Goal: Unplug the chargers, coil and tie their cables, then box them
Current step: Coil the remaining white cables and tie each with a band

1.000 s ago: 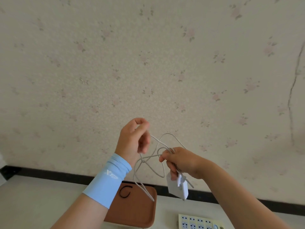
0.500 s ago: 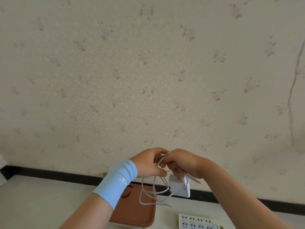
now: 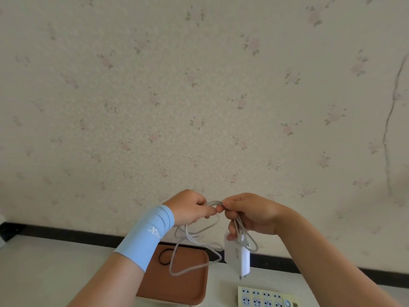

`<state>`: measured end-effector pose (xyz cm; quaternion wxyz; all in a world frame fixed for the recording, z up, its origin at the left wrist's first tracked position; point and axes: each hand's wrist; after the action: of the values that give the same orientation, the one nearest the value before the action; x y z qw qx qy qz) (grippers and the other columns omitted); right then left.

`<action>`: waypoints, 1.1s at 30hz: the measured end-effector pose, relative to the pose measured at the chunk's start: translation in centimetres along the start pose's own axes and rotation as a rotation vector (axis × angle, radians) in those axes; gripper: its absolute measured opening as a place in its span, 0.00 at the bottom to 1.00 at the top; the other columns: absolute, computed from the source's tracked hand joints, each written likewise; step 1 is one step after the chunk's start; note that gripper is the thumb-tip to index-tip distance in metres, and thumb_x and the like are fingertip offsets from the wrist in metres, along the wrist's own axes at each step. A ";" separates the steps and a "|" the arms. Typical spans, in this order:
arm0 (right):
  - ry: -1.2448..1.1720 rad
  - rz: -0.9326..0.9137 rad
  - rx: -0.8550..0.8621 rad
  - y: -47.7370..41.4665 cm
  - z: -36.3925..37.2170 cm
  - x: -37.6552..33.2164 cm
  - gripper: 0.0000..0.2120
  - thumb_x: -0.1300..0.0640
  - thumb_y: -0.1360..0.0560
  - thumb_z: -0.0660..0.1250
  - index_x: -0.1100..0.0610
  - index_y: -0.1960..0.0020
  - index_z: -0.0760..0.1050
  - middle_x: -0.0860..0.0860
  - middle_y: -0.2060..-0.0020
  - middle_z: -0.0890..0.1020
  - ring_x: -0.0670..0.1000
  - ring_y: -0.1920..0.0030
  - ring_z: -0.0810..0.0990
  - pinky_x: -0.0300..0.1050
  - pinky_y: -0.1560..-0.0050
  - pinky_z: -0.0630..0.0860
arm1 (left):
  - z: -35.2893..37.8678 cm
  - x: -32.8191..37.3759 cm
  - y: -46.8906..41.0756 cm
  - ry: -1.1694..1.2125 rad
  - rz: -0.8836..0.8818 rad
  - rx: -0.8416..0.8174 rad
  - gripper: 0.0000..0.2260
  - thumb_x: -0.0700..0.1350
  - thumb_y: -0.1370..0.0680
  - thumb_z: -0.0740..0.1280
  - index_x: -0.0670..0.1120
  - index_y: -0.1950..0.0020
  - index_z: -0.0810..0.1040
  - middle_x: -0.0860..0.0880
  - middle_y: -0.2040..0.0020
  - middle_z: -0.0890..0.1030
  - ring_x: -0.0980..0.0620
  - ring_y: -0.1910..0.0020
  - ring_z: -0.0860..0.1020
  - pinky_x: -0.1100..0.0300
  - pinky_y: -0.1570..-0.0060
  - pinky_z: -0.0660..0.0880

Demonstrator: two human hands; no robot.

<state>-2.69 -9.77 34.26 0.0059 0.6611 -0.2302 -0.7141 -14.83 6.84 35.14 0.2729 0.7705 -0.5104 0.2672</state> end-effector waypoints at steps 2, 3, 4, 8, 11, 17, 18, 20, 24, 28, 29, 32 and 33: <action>0.026 -0.013 0.025 0.1 -0.1 -0.3 0.14 0.57 0.14 0.55 0.61 0.45 0.78 0.50 0.69 0.67 0.49 0.70 0.69 0.50 0.58 0.79 | -0.2 -0.5 0.2 0.057 -0.022 -0.083 0.12 0.54 0.26 0.72 0.47 0.64 0.78 0.54 0.75 0.74 0.55 0.71 0.79 0.60 0.59 0.76; 0.057 -0.022 0.061 0.1 -0.1 -0.4 0.14 0.56 0.14 0.55 0.61 0.46 0.78 0.49 0.68 0.66 0.48 0.70 0.65 0.46 0.62 0.75 | -0.4 -0.8 0.2 0.101 -0.047 -0.154 0.11 0.51 0.25 0.72 0.46 0.62 0.77 0.53 0.75 0.75 0.53 0.65 0.83 0.58 0.52 0.78; 0.087 -0.031 0.103 0.1 -0.1 -0.5 0.15 0.56 0.14 0.55 0.60 0.47 0.79 0.49 0.69 0.65 0.47 0.69 0.63 0.43 0.65 0.70 | -0.6 -1.1 0.3 0.135 -0.076 -0.225 0.09 0.48 0.25 0.72 0.46 0.61 0.77 0.53 0.73 0.77 0.51 0.60 0.85 0.57 0.48 0.79; 0.189 -0.051 0.222 -0.1 -0.1 -0.2 0.16 0.55 0.14 0.56 0.59 0.49 0.80 0.48 0.69 0.65 0.46 0.70 0.61 0.40 0.69 0.60 | -1.1 -1.9 0.5 -0.018 -0.140 -0.356 0.06 0.50 0.26 0.71 0.47 0.58 0.82 0.50 0.57 0.87 0.53 0.57 0.82 0.57 0.43 0.78; 0.158 -0.082 0.324 -0.5 0.0 0.0 0.16 0.54 0.15 0.56 0.59 0.51 0.79 0.47 0.71 0.66 0.46 0.72 0.60 0.39 0.72 0.58 | -1.2 -2.4 0.1 0.198 -0.146 -0.239 0.10 0.49 0.24 0.71 0.42 0.53 0.80 0.44 0.61 0.86 0.45 0.57 0.83 0.50 0.46 0.80; 0.251 -0.126 0.367 -0.4 0.9 -0.3 0.17 0.43 0.23 0.68 0.58 0.53 0.78 0.46 0.72 0.66 0.46 0.73 0.60 0.41 0.71 0.57 | -0.6 -1.5 0.0 0.808 -0.091 0.088 0.07 0.44 0.22 0.69 0.41 0.56 0.78 0.45 0.71 0.79 0.50 0.72 0.79 0.62 0.73 0.76; 0.266 -0.120 0.359 -0.5 1.1 -0.3 0.20 0.41 0.26 0.71 0.58 0.53 0.78 0.46 0.72 0.67 0.46 0.72 0.60 0.41 0.71 0.58 | -0.3 -1.5 -0.1 0.842 -0.094 0.094 0.07 0.44 0.22 0.69 0.41 0.56 0.77 0.44 0.71 0.79 0.50 0.73 0.79 0.62 0.73 0.75; 0.290 -0.111 0.356 -0.6 1.3 0.0 0.22 0.41 0.31 0.77 0.59 0.53 0.79 0.46 0.72 0.68 0.45 0.73 0.63 0.40 0.71 0.60 | 0.1 -1.5 -0.1 0.910 -0.090 0.072 0.08 0.46 0.22 0.68 0.42 0.56 0.76 0.45 0.73 0.76 0.50 0.73 0.78 0.61 0.72 0.76; 0.389 -0.112 0.315 -0.7 1.2 0.3 0.21 0.41 0.36 0.81 0.55 0.51 0.84 0.45 0.75 0.71 0.43 0.75 0.64 0.40 0.71 0.63 | 0.2 -1.5 -0.5 1.058 -0.068 0.046 0.11 0.48 0.22 0.67 0.41 0.56 0.73 0.48 0.74 0.69 0.53 0.74 0.71 0.61 0.69 0.77; 0.453 -0.105 0.224 -0.3 0.6 0.1 0.16 0.43 0.31 0.78 0.55 0.54 0.84 0.53 0.67 0.83 0.46 0.73 0.65 0.41 0.70 0.65 | -0.2 -1.4 -0.6 0.970 -0.039 0.091 0.10 0.47 0.21 0.68 0.42 0.59 0.75 0.46 0.70 0.73 0.49 0.71 0.77 0.61 0.69 0.77; 0.486 -0.084 0.224 -0.2 0.4 0.1 0.13 0.46 0.29 0.77 0.55 0.54 0.84 0.53 0.64 0.86 0.46 0.73 0.66 0.41 0.69 0.66 | -0.3 -1.7 -0.6 0.866 -0.013 0.117 0.10 0.47 0.22 0.69 0.42 0.59 0.77 0.44 0.69 0.76 0.47 0.70 0.80 0.60 0.67 0.78; 0.649 0.026 0.285 -0.4 -0.1 0.4 0.11 0.47 0.26 0.74 0.55 0.54 0.83 0.51 0.65 0.87 0.45 0.73 0.68 0.39 0.68 0.69 | -0.5 -2.2 -0.7 0.354 0.090 0.184 0.08 0.46 0.26 0.75 0.42 0.58 0.81 0.43 0.65 0.84 0.50 0.65 0.83 0.59 0.58 0.81; 0.729 0.067 0.331 -0.7 -0.3 0.5 0.11 0.46 0.26 0.73 0.54 0.55 0.84 0.50 0.66 0.86 0.44 0.73 0.69 0.39 0.65 0.71 | -0.4 -2.2 -0.7 0.276 0.107 0.175 0.08 0.46 0.27 0.76 0.42 0.58 0.82 0.44 0.64 0.84 0.52 0.65 0.83 0.59 0.56 0.81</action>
<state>-2.28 -9.40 33.59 0.0037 0.8553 -0.3463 -0.3853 -14.94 8.76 33.75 0.2574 0.7191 -0.4833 0.4279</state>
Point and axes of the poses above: each hand's wrist, its own y-axis away from the middle knuckle, its own z-axis out of the palm, x = y × z
